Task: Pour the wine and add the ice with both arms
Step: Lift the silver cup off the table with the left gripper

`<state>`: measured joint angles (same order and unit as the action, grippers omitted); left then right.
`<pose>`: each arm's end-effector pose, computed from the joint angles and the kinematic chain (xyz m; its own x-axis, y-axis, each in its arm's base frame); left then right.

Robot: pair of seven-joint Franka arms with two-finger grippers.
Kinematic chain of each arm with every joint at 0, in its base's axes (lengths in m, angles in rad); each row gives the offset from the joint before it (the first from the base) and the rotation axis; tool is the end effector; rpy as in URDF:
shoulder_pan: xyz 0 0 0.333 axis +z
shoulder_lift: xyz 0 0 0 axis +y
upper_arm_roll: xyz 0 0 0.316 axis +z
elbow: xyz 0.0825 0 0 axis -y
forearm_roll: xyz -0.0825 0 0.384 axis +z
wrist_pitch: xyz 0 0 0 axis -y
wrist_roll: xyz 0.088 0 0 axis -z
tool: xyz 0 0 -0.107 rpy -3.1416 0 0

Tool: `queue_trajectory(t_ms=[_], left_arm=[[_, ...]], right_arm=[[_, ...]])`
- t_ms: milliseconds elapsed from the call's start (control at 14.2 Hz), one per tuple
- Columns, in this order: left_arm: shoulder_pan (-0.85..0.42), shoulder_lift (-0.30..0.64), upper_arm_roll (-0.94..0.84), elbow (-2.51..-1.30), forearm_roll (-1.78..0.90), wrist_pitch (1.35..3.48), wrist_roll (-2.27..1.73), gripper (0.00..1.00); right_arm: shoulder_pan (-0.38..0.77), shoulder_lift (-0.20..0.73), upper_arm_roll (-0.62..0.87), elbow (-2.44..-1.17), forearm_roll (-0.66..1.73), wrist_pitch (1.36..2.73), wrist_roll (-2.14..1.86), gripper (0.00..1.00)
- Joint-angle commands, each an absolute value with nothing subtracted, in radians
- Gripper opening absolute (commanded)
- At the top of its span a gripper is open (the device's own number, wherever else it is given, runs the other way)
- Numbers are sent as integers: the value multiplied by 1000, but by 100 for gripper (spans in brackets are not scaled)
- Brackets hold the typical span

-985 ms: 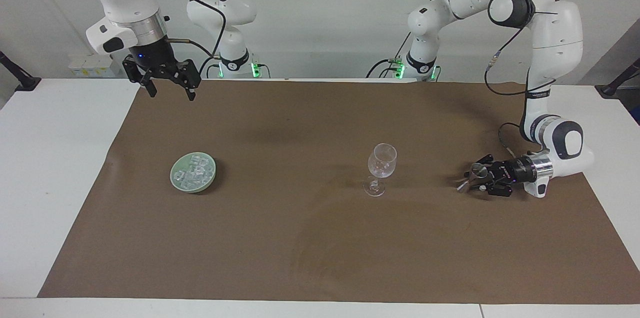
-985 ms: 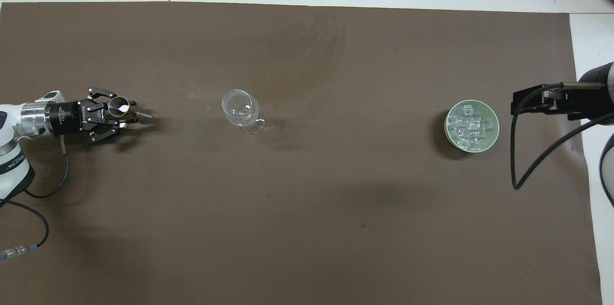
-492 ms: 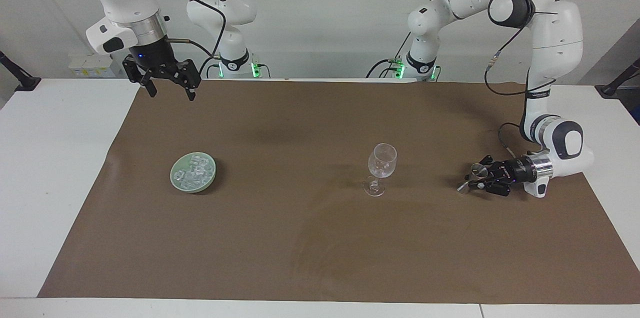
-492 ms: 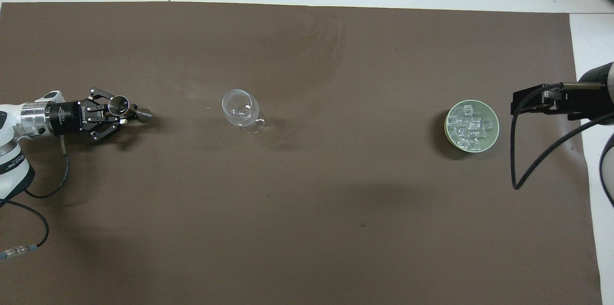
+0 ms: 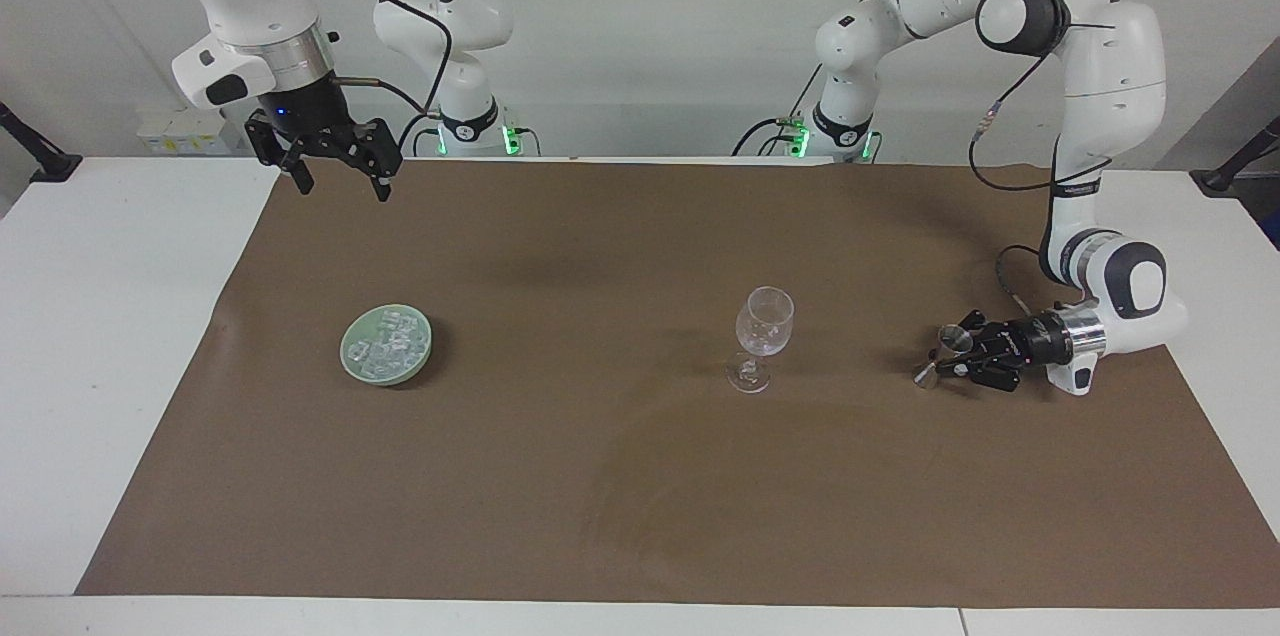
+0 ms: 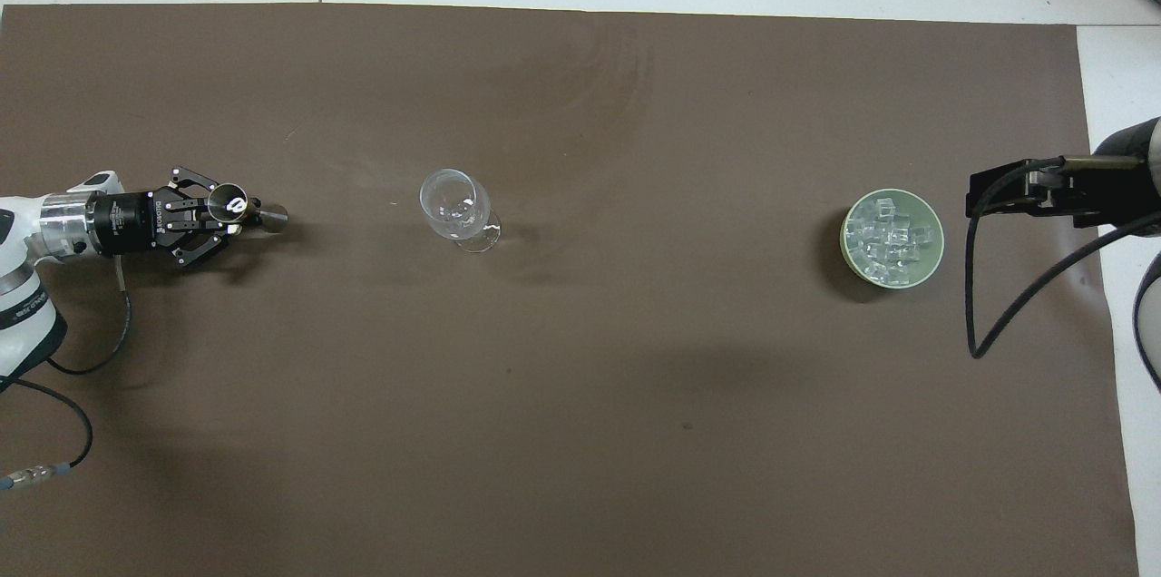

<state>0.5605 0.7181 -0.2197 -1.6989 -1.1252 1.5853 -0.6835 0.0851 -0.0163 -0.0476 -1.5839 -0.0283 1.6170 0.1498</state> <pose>0.6102 0.1298 0.2091 0.0397 0.1710 -0.9845 0.9965 0.0656 0.0516 0.5540 0.0176 0.6315 0.9924 -0.1108 0.0529 -0.1120 -0.9935 0.0199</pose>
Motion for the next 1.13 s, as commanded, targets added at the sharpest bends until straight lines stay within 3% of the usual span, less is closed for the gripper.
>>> queue_trajectory(t_ms=[0,1055], left_arm=[[574,719,-233,-1687,-1146,1575,-707,0],[543,644,-255,-1680,-1213,1611,-752,0]], right_arm=[[75,-40,-44,-1615,-23,1640,133,100],[75,-40,-44,-1615,-23,1640,133,100]])
